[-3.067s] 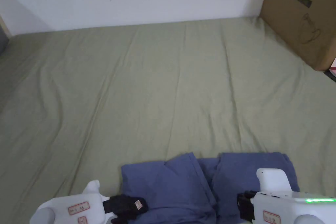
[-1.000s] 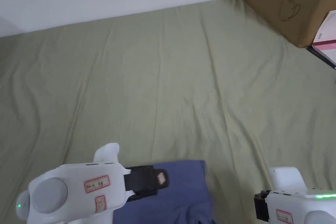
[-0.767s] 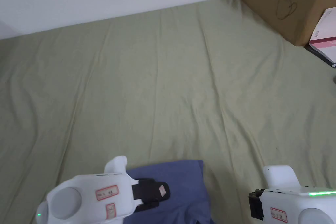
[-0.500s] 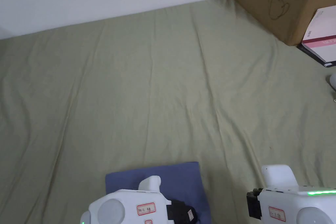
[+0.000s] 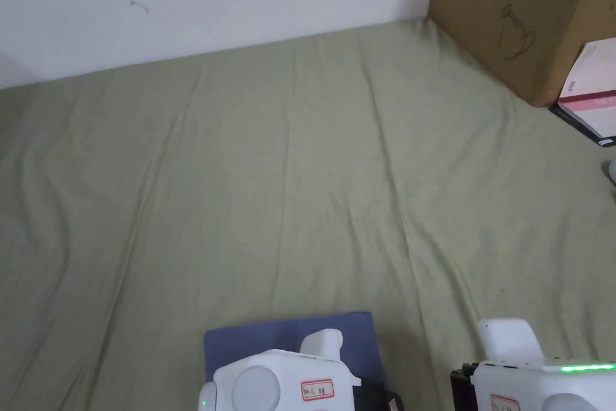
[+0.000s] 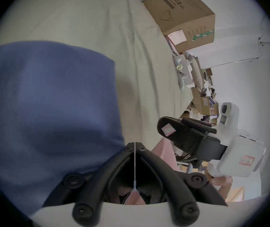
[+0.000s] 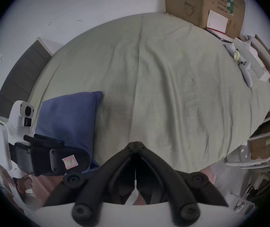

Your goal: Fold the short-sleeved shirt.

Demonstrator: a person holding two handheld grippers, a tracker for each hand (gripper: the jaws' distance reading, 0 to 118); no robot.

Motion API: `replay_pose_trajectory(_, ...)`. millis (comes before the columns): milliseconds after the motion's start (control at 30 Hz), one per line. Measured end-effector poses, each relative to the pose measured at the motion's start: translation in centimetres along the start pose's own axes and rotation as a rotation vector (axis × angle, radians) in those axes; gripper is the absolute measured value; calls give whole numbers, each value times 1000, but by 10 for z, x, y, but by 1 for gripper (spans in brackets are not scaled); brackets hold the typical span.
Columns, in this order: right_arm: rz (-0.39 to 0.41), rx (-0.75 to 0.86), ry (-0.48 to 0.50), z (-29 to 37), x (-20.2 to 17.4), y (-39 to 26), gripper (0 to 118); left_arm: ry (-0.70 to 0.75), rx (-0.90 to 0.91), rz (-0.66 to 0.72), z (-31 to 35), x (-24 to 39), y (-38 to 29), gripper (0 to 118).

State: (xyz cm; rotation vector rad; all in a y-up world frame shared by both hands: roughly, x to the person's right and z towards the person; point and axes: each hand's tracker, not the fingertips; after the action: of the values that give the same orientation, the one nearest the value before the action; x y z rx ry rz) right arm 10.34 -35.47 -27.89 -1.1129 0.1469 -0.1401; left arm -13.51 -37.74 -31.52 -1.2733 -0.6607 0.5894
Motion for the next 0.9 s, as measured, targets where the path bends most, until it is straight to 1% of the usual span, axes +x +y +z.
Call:
replay_pose_trajectory(100,-1,7,0,4,-8,5,0,-18,49,-43,26,2,0,0)
replay_pose_trajectory(167,0,21,20,5,-16,10,0,1,128,-33,59,-1,-1,0)
replay_pose_trajectory(200,22,27,40,6,-22,13,0,7,171,-20,77,-8,-2,0)
replay_pose_trajectory(300,98,45,53,9,-44,20,0,60,294,43,133,-40,-9,0)
replay_pose_trajectory(333,112,49,73,9,-50,22,0,78,316,65,146,-51,-13,0)
replay_pose_trajectory(400,129,56,151,8,-66,28,0,132,358,131,173,-77,-24,0)
replay_pose_trajectory(467,149,54,218,4,-80,34,0,176,356,185,189,-98,-34,0)
replay_pose_trajectory(567,195,39,235,-8,-105,39,0,218,403,227,204,-115,-50,0)
replay_pose_trajectory(633,200,-24,228,-26,-118,42,0,180,417,270,209,-127,-58,1)
replay_pose_trajectory(733,178,-129,266,-59,-129,39,0,133,414,301,208,-145,-65,1)
replay_pose_trajectory(767,187,-152,233,-71,-132,37,0,121,402,311,204,-147,-66,4)
replay_pose_trajectory(800,192,-157,213,-77,-134,35,0,111,385,318,200,-147,-66,17)
replay_pose_trajectory(833,187,-141,227,-78,-133,35,0,77,371,313,196,-149,-66,48)
replay_pose_trajectory(867,166,-140,231,-75,-132,37,0,64,360,310,190,-150,-65,74)
replay_pose_trajectory(900,153,-140,236,-72,-130,39,0,60,339,307,184,-151,-62,80)
